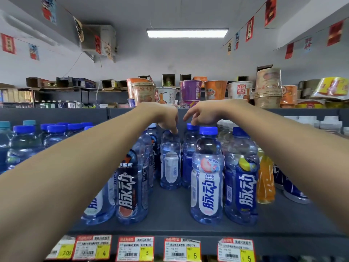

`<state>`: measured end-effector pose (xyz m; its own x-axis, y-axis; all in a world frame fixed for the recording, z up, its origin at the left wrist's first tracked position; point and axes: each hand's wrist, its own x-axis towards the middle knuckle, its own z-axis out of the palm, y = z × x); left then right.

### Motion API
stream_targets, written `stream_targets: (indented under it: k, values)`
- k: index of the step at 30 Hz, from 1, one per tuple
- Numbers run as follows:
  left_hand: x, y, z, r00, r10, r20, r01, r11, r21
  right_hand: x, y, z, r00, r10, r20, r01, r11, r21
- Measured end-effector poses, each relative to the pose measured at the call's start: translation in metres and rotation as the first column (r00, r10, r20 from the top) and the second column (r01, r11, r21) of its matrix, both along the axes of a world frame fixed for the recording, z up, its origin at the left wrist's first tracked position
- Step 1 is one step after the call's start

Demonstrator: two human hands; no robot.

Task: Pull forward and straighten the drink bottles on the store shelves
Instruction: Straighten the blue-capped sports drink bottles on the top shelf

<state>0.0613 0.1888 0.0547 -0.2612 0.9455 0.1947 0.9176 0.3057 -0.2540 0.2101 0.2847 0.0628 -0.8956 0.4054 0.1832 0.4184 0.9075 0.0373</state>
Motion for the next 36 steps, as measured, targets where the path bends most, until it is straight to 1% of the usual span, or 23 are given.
stream_targets:
  k: [3,8,12,15,18,22,27,29,33,34,36]
  values:
    - [-0.009,0.009,0.003,0.999,-0.023,0.037,0.021,0.999,0.037,-0.01,0.008,-0.002,0.997,-0.036,0.066,0.036,0.999,0.009]
    - [-0.014,0.007,0.008,0.985,-0.055,0.162,0.039,0.994,0.099,-0.015,0.015,-0.005,0.999,-0.02,0.034,0.016,0.995,0.102]
    - [-0.015,0.003,0.01,0.978,-0.064,0.199,0.05,0.996,0.074,-0.011,0.015,0.003,0.992,-0.053,0.111,0.047,0.997,0.055]
    - [-0.018,0.0,0.009,0.983,-0.055,0.174,0.046,0.997,0.057,-0.011,0.017,0.004,0.993,-0.066,0.099,0.058,0.995,0.082]
    - [-0.02,-0.003,0.011,0.993,0.001,0.119,-0.003,1.0,0.015,-0.008,0.019,0.004,0.993,-0.064,0.095,0.055,0.994,0.097]
    - [-0.02,-0.001,0.012,0.988,0.007,0.157,-0.014,0.999,0.044,-0.004,0.017,0.003,0.998,-0.054,0.036,0.052,0.998,0.047]
    - [-0.016,-0.002,0.013,0.976,-0.017,0.218,0.001,0.997,0.071,-0.003,0.011,0.002,0.998,-0.052,0.027,0.052,0.998,0.036]
    - [-0.012,-0.003,0.014,0.976,-0.009,0.217,-0.002,0.999,0.054,-0.002,0.009,0.002,0.998,-0.055,0.023,0.054,0.998,0.012]
    - [-0.002,-0.011,0.016,0.985,0.006,0.172,-0.005,1.0,-0.004,0.0,0.0,0.002,0.996,-0.074,0.044,0.073,0.997,0.03]
    - [-0.001,-0.013,0.017,0.986,-0.004,0.166,0.009,0.999,-0.033,0.0,0.0,0.004,0.996,-0.069,0.057,0.068,0.998,0.014]
    - [0.0,-0.019,0.018,0.987,-0.033,0.16,0.048,0.995,-0.091,0.001,0.0,0.008,0.996,-0.059,0.061,0.065,0.993,-0.094]
